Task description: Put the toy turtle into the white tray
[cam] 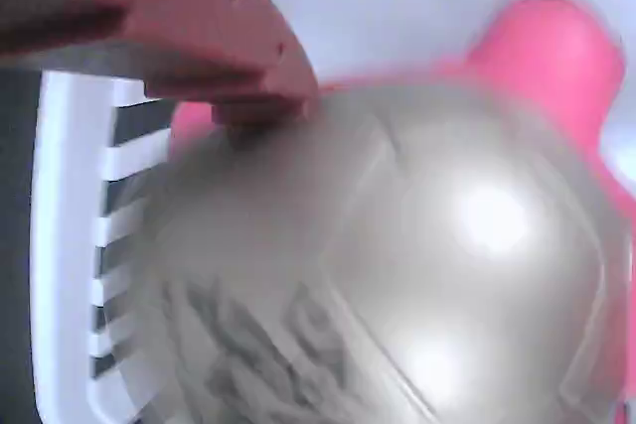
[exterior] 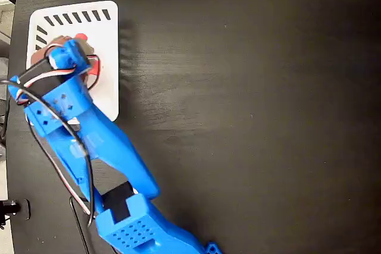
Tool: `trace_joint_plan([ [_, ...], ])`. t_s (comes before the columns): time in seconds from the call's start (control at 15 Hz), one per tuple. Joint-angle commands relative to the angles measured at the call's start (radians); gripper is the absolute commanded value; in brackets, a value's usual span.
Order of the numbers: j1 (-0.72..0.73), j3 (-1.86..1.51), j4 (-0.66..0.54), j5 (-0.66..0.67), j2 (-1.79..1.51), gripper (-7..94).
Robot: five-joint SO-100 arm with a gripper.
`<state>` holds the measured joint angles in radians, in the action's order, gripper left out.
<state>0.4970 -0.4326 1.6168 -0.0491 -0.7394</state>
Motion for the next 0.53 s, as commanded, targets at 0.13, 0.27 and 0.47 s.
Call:
trace_joint_plan([
  [0.13, 0.011, -0.034, 0.005, 0.015, -0.061, 56],
  [0.27, 0.011, -0.058, 0.011, 0.012, -0.097, 55],
  [0.47, -0.014, -0.187, 0.003, -0.003, -0.305, 48],
])
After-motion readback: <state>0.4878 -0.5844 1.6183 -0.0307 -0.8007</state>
